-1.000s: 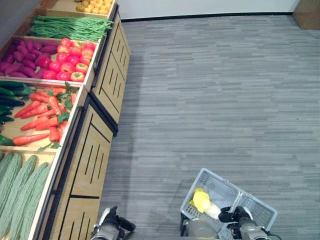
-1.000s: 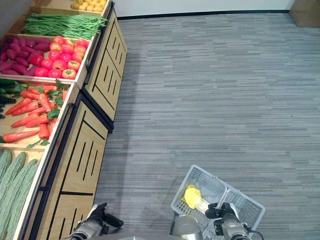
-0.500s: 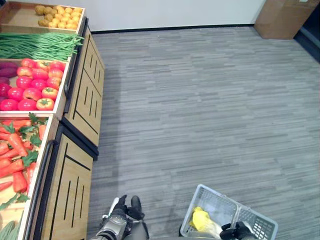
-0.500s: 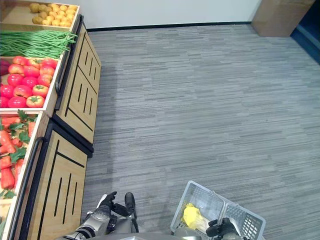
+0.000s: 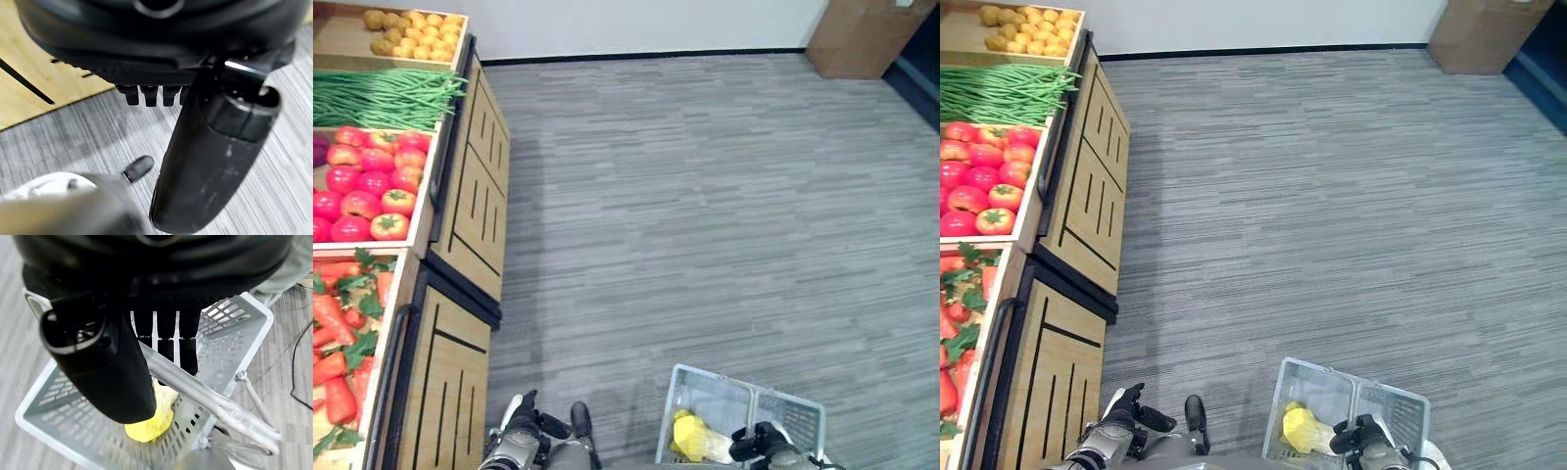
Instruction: Get the vegetables into the basket
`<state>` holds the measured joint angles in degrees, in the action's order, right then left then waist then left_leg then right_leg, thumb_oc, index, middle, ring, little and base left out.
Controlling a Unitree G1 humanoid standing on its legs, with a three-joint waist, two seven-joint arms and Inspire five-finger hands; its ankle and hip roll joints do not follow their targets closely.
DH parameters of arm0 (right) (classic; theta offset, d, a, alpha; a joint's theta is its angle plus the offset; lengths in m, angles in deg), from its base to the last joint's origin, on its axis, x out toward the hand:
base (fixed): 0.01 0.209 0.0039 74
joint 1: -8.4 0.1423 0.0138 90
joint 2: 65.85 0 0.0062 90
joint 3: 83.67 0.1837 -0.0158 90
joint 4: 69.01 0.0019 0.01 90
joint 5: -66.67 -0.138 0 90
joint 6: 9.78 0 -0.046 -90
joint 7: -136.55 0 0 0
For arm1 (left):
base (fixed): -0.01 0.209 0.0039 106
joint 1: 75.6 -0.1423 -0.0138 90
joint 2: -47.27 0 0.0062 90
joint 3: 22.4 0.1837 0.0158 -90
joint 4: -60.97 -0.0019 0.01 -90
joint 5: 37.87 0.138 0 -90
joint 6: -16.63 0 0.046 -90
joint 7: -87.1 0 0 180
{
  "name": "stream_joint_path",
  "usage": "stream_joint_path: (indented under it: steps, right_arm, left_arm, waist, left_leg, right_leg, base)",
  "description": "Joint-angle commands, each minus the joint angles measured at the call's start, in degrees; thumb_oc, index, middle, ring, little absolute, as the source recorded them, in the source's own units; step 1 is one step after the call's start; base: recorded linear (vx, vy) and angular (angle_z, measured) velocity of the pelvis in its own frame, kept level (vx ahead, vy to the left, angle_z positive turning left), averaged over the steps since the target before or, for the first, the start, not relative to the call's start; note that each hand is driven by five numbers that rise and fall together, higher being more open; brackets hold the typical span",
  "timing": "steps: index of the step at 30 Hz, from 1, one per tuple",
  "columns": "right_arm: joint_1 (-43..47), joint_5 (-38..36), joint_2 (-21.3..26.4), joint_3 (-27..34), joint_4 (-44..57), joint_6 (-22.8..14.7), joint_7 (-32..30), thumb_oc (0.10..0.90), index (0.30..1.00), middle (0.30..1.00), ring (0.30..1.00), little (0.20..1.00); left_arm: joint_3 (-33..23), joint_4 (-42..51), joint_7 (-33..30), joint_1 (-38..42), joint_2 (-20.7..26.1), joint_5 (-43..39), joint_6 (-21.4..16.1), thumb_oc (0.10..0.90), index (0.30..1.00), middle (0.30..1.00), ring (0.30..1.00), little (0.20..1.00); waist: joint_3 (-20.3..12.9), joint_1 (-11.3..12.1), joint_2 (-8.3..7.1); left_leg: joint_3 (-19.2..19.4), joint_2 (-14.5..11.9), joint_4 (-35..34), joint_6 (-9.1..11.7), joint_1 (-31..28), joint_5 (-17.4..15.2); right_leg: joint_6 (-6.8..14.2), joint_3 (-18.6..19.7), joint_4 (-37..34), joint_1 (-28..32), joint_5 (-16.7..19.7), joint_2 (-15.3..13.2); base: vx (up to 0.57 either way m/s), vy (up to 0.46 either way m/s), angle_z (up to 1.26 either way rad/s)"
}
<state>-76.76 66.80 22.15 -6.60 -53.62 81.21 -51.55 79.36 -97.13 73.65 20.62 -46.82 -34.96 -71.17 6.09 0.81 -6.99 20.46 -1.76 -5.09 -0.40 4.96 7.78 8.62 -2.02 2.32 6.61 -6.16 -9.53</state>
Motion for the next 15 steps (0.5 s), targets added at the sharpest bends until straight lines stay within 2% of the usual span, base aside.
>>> stream_joint_path:
  steps: [1,4,5,7,8,9,11,14,15]
  right_arm:
    - [-0.1,-0.1,1.9,0.2,1.2,0.9,0.7,0.4,0.3,0.3,0.3,0.3]
    - [-0.2,-0.5,1.8,0.4,1.3,0.9,0.8,0.4,0.3,0.3,0.3,0.3]
    - [-0.7,-0.9,1.7,0.8,1.4,1.1,0.6,0.4,0.3,0.3,0.3,0.3]
    - [-0.7,-0.9,1.6,0.8,1.2,1.2,0.6,0.4,0.3,0.3,0.3,0.3]
    - [-0.8,-1.0,1.7,0.8,0.9,1.1,0.4,0.4,0.3,0.3,0.3,0.3]
    - [-0.8,-1.4,1.8,1.1,0.6,1.1,0.2,0.4,0.3,0.3,0.3,0.3]
    - [-0.9,-1.6,1.8,1.0,0.5,1.0,0.2,0.4,0.3,0.3,0.3,0.3]
    - [-1.3,-1.8,1.8,0.9,0.2,0.9,0.2,0.4,0.3,0.3,0.3,0.3]
    - [-1.5,-1.9,1.7,1.1,0.2,0.9,0.3,0.4,0.3,0.3,0.3,0.3]
  left_arm:
    - [1.0,-1.3,0.0,-0.1,-0.4,1.6,-0.1,0.9,1.0,1.0,1.0,1.0]
    - [1.1,-1.2,0.4,0.1,-0.2,1.9,0.2,0.9,1.0,1.0,1.0,1.0]
    - [0.8,-1.3,0.5,0.4,0.5,1.9,0.5,0.9,1.0,1.0,1.0,1.0]
    - [0.7,-1.6,0.4,0.6,0.7,1.9,0.4,0.9,1.0,1.0,1.0,1.0]
    - [0.3,-1.9,0.2,0.5,0.8,1.8,0.4,0.9,1.0,1.0,1.0,1.0]
    - [0.3,-2.2,0.0,0.7,0.9,1.7,0.2,0.9,1.0,1.0,1.0,1.0]
    - [0.2,-2.3,0.0,0.6,1.0,1.8,0.0,0.9,1.0,1.0,1.0,1.0]
    - [0.0,-3.0,-0.2,0.9,1.2,2.5,-0.2,0.9,1.0,1.0,1.0,1.0]
    - [-0.1,-3.1,-0.4,0.9,1.2,2.6,-0.2,0.9,1.0,1.0,1.0,1.0]
  waist:
    - [2.0,2.4,0.76]
    - [2.6,2.5,1.38]
    - [3.3,2.1,1.77]
    - [3.6,1.8,2.06]
    - [4.4,0.8,2.48]
    - [4.9,-0.2,2.43]
    - [5.2,-0.7,2.62]
    - [6.0,-3.6,2.8]
    - [6.2,-4.2,2.94]
  left_leg:
    - [0.0,1.4,0.6,1.5,-0.5,-2.9]
    - [-0.3,1.7,0.3,0.9,-2.4,-4.0]
    - [-1.0,1.7,0.1,1.3,-4.5,-5.5]
    - [-1.9,1.5,0.1,1.6,-5.1,-5.9]
    - [-3.7,1.2,0.1,2.1,-6.7,-7.0]
    - [-5.1,1.5,0.1,2.4,-7.6,-7.6]
    - [-6.1,1.4,0.1,2.7,-9.0,-8.6]
    - [-10.0,1.7,0.1,3.3,-12.9,-10.9]
    - [-11.2,1.9,0.1,3.5,-13.9,-11.5]
  right_leg:
    - [5.8,-1.4,13.3,-2.0,13.2,-1.6]
    - [5.6,-3.2,17.8,-4.7,15.7,-2.4]
    - [4.4,-7.6,16.8,-9.0,16.2,-5.4]
    - [3.8,-7.6,14.4,-10.4,14.6,-4.9]
    - [3.4,-5.6,10.9,-12.7,12.4,-3.5]
    - [3.0,-2.9,6.1,-15.9,12.2,-2.3]
    - [3.1,-2.4,4.0,-16.0,12.5,-1.8]
    - [3.9,3.4,-3.0,-22.3,16.8,0.5]
    - [4.4,3.6,-3.5,-23.2,17.4,0.7]
  base:
    - [0.2,0.155,-0.12]
    - [0.15,0.075,0.03]
    - [0.26,0.064,0.03]
    - [0.28,-0.014,0.2]
    - [0.38,-0.079,0.24]
    - [0.42,-0.09,0.21]
    - [0.25,-0.049,0.46]
    - [0.35,-0.046,0.58]
    - [0.5,-0.056,0.51]
